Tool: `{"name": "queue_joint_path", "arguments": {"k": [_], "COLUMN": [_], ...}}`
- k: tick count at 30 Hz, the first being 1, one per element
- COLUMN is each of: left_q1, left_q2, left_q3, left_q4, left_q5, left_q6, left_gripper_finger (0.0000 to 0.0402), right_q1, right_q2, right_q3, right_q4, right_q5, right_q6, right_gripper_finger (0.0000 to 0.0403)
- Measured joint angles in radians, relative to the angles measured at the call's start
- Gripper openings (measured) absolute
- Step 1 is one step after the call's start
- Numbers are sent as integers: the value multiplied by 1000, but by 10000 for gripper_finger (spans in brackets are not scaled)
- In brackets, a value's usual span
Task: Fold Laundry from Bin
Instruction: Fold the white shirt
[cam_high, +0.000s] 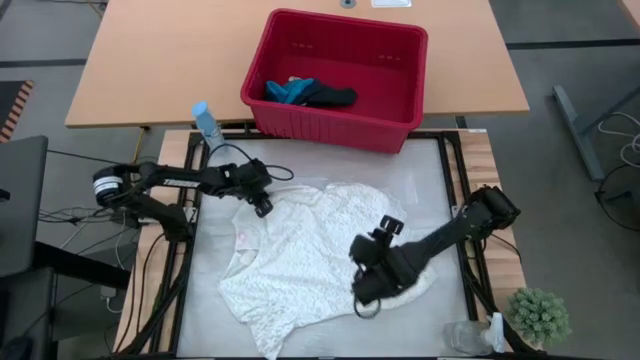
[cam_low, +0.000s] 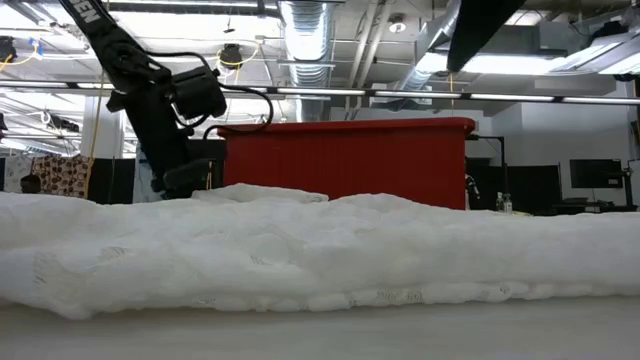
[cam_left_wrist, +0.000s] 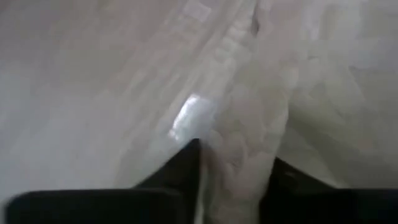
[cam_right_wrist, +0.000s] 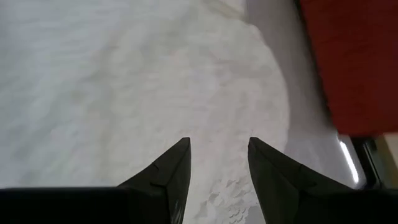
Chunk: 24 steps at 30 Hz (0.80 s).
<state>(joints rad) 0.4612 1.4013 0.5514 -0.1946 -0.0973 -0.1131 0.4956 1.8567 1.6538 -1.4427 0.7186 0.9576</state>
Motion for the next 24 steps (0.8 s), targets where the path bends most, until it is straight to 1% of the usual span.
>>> {"name": "queue_joint_path", "arguments": {"k": [1,2,7,12,18,20,24], "left_q1": [-4,-8,-44,-70,-80,-79,-79], "left_q2": [-14,-29,-137,-263,-372,-393,-398], "left_q3": [-1,-2,-2,-2,-2,-2,-2], "left_q4": [-20,-39,-176,-311,-481,-526,-590], "left_q5": [-5,-13,-151,-223,-314,-341,-342], "left_q6": [-17,-43,-180,-317,-487,-517,-554], "left_gripper_finger": [30,16,4,2,0,0,0], "right_q1": [-24,-49,-203,-369,-530,-561,-584], "right_q2": [0,0,1,1,1,0,0], "right_q3": [-20,-43,-135,-180,-234,-259,-307], "right_q4": [0,8,73,100,159,223,331], "right_q5": [4,10,12,5,-85,-114,-195], "right_q6": [32,55,43,-49,-150,-202,-279], "right_gripper_finger": [177,173,159,155,155,155,155]}}
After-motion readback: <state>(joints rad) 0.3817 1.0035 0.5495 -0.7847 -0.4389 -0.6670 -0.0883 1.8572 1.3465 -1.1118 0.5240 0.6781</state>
